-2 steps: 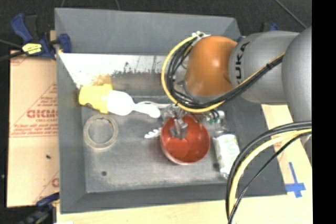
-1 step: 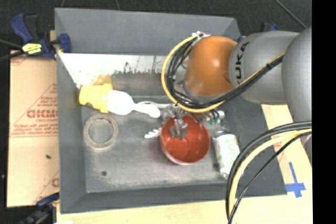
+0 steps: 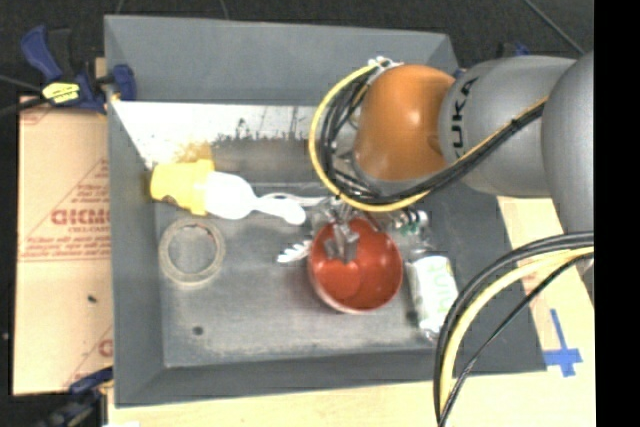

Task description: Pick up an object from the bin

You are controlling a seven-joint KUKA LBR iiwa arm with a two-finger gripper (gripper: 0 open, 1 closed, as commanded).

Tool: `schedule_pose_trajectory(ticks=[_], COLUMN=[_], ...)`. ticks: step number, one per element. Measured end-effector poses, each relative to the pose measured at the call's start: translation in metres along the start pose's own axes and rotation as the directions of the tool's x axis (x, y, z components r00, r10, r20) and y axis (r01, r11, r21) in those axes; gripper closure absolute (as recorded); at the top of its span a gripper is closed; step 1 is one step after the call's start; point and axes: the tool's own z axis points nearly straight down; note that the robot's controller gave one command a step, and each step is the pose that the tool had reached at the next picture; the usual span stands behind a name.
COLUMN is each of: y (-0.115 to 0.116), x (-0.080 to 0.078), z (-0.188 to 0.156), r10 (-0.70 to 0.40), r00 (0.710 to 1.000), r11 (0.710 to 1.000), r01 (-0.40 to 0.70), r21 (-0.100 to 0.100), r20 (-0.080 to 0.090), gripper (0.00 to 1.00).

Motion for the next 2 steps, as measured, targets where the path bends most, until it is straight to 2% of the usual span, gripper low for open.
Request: schedule_pose_trajectory(ticks=[1,2], y=[0.001,0.000], x=[0.002,0.001], z=[-0.021,-0.059], r10=[0.000,0.001], r00=[1.000,1.000], r11=[1.000,1.000], r01=[0.000,-0.001], r21=[-0.003,0.000], r20=[-0.007,-0.005], gripper=[1.00,1.00])
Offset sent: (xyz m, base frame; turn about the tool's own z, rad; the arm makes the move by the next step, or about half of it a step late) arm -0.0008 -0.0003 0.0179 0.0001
